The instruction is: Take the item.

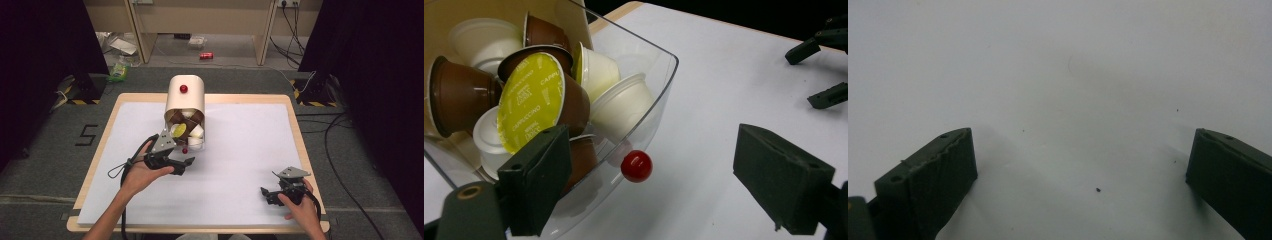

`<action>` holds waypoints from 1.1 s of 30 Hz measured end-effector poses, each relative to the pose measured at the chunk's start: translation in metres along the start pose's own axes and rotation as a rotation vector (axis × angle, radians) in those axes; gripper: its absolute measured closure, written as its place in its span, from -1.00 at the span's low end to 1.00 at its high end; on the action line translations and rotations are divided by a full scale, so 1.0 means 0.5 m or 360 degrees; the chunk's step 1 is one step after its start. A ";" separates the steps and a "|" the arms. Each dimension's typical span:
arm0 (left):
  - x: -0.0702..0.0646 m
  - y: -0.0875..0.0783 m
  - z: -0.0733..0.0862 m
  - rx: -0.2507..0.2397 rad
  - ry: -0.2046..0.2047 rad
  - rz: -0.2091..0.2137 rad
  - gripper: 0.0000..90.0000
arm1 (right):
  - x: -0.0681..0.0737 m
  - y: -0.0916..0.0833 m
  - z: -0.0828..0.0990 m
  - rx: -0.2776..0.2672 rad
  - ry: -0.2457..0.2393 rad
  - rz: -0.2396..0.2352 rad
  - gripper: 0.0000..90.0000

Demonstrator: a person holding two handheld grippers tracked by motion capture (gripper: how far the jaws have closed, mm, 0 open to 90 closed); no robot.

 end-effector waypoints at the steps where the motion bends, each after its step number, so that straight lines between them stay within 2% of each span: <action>1: 0.001 -0.002 -0.002 -0.0007 -0.0002 -0.0005 -0.65 | 0.000 0.000 0.000 0.0000 0.0000 0.0000 -0.99; 11: 0.010 -0.018 -0.025 -0.0037 0.0009 -0.0033 -0.65 | 0.000 0.000 0.000 0.0000 0.0000 0.0001 -0.99; 19: 0.029 -0.015 -0.032 -0.0052 -0.0042 -0.0068 -0.65 | 0.000 0.000 0.000 0.0000 -0.0001 0.0001 -0.99; 24: 0.035 -0.012 -0.040 -0.0049 -0.0041 -0.0080 -0.59 | 0.000 0.000 0.000 0.0000 0.0000 0.0001 -0.99; 26: 0.043 -0.012 -0.048 -0.0060 -0.0047 -0.0106 -0.58 | 0.000 0.000 0.000 0.0001 -0.0001 0.0002 -0.99; 33: 0.060 -0.006 -0.056 -0.0052 -0.0077 -0.0132 -0.51 | 0.000 0.000 0.000 0.0000 -0.0002 0.0002 -0.99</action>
Point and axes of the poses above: each handheld gripper's, and its own axes: y roughly forward along the jaws, z roughly out of its underside, x roughly to its left, the point moved 4 cm from there along y, roughly forward along the jaws, and after that the axes turned 5 degrees about -z, right-handed, at the moved point
